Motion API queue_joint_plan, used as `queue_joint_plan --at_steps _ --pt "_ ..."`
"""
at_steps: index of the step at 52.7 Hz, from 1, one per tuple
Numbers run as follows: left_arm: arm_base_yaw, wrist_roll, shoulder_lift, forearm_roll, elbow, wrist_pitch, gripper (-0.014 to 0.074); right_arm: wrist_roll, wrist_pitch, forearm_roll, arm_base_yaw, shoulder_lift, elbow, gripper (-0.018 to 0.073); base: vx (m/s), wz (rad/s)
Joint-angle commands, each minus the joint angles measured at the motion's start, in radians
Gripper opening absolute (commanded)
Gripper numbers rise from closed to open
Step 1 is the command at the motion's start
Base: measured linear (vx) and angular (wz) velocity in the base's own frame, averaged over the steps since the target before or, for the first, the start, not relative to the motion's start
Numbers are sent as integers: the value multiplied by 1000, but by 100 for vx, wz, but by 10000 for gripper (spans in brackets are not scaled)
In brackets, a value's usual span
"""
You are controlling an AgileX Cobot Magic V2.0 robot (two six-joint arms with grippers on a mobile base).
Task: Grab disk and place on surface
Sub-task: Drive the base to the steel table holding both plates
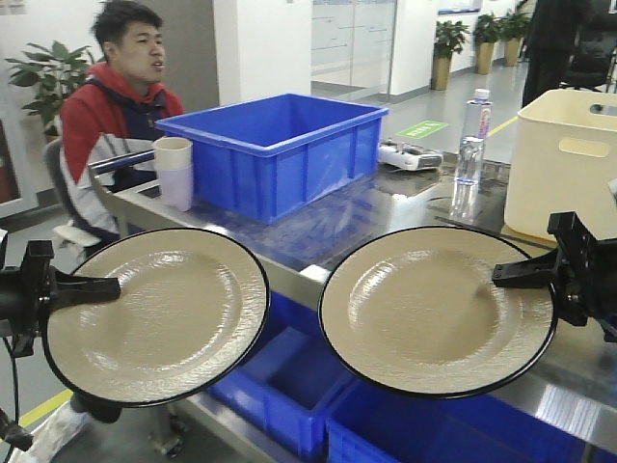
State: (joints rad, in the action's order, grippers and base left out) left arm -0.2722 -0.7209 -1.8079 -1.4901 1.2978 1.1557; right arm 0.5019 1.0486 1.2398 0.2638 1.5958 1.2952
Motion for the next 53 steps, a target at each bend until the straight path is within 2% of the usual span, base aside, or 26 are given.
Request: queue_joint_plan --at_steps 1,18,53 --pt "3 17 64 -139 37 77 -2 -1 9 125 3 -52 32 -9 32 -23" --pt "3 17 64 -139 37 77 -2 -1 7 125 3 -52 32 -9 29 -39" --pt "3 17 64 -139 37 77 -1 -1 4 125 3 -52 32 -9 19 -66"
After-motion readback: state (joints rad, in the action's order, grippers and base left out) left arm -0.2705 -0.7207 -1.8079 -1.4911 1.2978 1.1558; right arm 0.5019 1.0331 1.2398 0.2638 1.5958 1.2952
